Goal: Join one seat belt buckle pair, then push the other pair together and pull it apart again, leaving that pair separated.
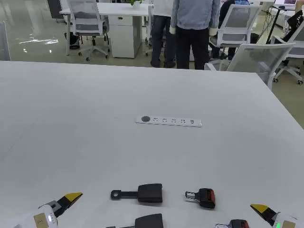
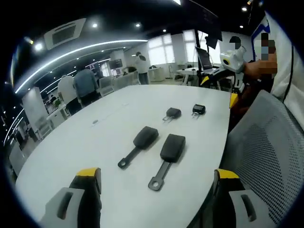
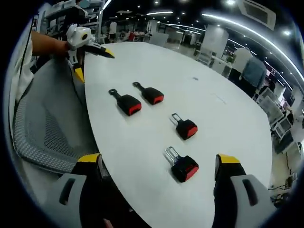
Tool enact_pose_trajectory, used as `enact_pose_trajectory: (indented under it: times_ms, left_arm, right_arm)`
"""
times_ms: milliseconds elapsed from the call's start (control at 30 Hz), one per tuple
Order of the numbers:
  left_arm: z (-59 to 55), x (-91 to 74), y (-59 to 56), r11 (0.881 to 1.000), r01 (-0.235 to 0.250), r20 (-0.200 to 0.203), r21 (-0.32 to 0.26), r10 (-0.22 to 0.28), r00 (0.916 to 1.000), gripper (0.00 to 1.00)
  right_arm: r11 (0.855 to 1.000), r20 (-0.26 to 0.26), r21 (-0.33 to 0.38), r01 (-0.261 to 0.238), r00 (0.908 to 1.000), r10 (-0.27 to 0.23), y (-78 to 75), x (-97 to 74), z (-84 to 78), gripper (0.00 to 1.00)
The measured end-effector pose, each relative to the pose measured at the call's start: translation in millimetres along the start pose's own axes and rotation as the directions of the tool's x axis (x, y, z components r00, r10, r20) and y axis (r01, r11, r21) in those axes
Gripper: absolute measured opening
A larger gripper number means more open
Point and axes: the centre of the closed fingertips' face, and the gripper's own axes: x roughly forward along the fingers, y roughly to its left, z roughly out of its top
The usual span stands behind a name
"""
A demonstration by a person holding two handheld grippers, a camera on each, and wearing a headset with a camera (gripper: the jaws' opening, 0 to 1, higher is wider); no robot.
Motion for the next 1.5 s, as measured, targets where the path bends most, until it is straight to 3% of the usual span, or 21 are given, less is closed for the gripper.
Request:
enact_pose_trajectory:
  times_ms: [333,600,933,1200,1500]
  left_arm:
    - [-3.1,2.8,-4.7,1.0,0.018,-0.018,0.012,-0.018,0.9997,1.0]
    - [-5.3,3.0,-3.0,1.0,0.017,-0.024,0.011,-0.017,0.9996,1.0]
    - [-5.0,2.7,-4.5,0.999,0.022,-0.029,0.027,-0.021,0.9994,1.0]
    - [-5.9,2.4,-4.5,0.999,0.022,-0.034,0.028,-0.021,0.9992,1.0]
    - [-8.1,0.8,-1.3,0.999,0.016,-0.031,0.028,-0.015,0.9994,1.0]
  right_arm:
    - [1.0,-0.023,-0.013,-0.016,0.9996,0.016,-0.7,2.3,-8.3,0.96]
    - [0.998,-0.011,0.058,0.017,0.9998,-0.016,-9.7,1.2,-12.7,0.94]
    - [1.0,-0.005,0.016,-0.013,0.9999,0.013,2.4,7.0,1.2,0.96]
    - [1.0,-0.01,0.012,-0.001,1.0,0.001,0.7,4.6,0.7,1.0]
    - [1.0,-0.016,0.016,-0.003,0.9999,0.003,8.5,5.6,-5.7,0.99]
